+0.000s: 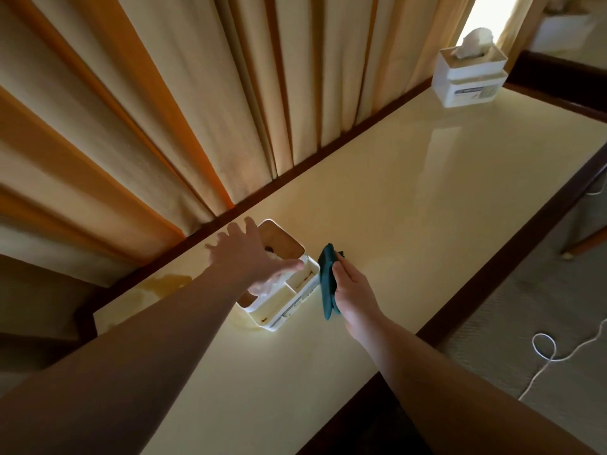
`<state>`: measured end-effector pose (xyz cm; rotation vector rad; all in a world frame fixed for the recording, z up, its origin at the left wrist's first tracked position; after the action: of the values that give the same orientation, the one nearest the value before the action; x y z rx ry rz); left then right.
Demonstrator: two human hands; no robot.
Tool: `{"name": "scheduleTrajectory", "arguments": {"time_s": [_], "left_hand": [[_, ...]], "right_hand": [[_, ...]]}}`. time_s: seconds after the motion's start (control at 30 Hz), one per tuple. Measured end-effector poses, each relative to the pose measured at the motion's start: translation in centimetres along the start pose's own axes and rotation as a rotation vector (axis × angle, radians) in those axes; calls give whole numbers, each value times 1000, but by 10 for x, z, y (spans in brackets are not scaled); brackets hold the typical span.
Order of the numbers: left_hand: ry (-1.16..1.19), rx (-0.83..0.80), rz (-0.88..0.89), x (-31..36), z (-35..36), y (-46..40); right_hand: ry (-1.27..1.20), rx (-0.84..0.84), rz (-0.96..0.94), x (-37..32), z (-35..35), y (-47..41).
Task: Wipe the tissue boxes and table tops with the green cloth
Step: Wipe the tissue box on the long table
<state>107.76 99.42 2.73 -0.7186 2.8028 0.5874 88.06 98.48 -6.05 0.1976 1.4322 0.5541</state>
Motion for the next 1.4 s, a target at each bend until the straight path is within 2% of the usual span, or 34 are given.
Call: {"name": "scheduleTrajectory", "arguments": {"time_s": [0.07,0.17,0.23,0.33,0.43,0.73,1.03,1.23,1.4], "left_hand": [[-28,18,177,-8,-10,-3],[-80,-77,584,-26,-26,-5],[-244,-135,696,-32,-30,-9],[-437,-149,712,-29,-23,-16],[-513,-124,737,-24,-15,-20],[-437,-42,737,-24,-17,-18],[-157,22,620,-28,10,-13],[-35,-2,547,-32,19,-5],[-27,-16,532,-31,20,-5]], "right_hand": [[-17,13,27,-2,-1,-1],[-39,20,68,-4,1,-1],[-48,15,82,-3,1,-2],[-56,3,89,1,2,-3],[-48,3,79,4,1,-4],[-43,-32,31,7,5,-9],[-7,-34,-55,18,29,-20],[-37,-96,-71,42,36,7],[-103,-117,-29,53,31,37]]}}
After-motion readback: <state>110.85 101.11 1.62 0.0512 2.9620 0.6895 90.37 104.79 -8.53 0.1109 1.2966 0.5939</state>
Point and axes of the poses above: each hand's wrist, its own y-axis away from the middle knuckle, its own z-axis out of the palm, x = y × z, the point moved 1 cm from there along -y, towards the middle knuckle, and after that the axes turned 7 degrees about -y, right-handed, at the moved point
